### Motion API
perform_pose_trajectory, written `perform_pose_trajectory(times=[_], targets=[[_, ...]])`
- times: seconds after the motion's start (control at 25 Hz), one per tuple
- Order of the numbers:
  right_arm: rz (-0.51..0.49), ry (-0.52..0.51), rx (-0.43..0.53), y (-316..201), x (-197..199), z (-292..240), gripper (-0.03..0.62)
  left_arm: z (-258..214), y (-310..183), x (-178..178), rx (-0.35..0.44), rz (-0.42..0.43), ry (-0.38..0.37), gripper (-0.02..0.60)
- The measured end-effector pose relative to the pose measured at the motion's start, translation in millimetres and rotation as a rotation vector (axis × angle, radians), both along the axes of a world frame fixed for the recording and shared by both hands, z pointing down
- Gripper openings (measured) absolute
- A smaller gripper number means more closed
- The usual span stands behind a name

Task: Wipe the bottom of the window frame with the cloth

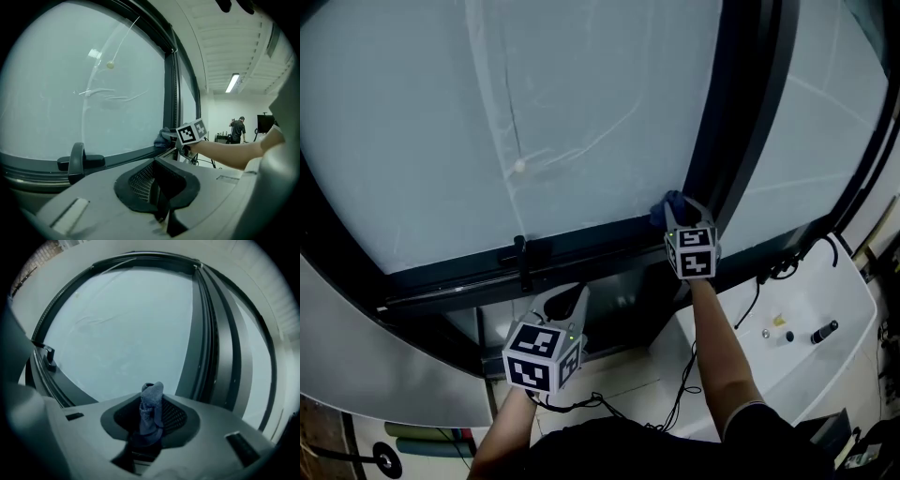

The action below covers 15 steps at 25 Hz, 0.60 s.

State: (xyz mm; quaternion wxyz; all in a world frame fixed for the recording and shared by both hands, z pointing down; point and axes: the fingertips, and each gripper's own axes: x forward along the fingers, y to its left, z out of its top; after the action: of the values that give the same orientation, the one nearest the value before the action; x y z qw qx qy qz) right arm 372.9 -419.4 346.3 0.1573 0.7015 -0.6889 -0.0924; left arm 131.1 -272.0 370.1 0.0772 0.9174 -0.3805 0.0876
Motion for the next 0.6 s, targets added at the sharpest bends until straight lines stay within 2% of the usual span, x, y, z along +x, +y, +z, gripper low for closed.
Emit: perform_pose_trajectory(times=[0.16,0.36,0.6], targets=[[0.042,-0.077,-0.061,-9,11,28,0.121,8,-3,-6,-0.021,-0.013,-0.002,0.006],[-0.017,-0.234,-0.081,-14,9,31,0.12,17,-1,-8,-0.042,-0.01,-0.001,0.006],[-0.08,-0.234,-0.1,-11,-17,32,0.118,21,-1,-16,-0.052,-0.019,0.006,0.006]])
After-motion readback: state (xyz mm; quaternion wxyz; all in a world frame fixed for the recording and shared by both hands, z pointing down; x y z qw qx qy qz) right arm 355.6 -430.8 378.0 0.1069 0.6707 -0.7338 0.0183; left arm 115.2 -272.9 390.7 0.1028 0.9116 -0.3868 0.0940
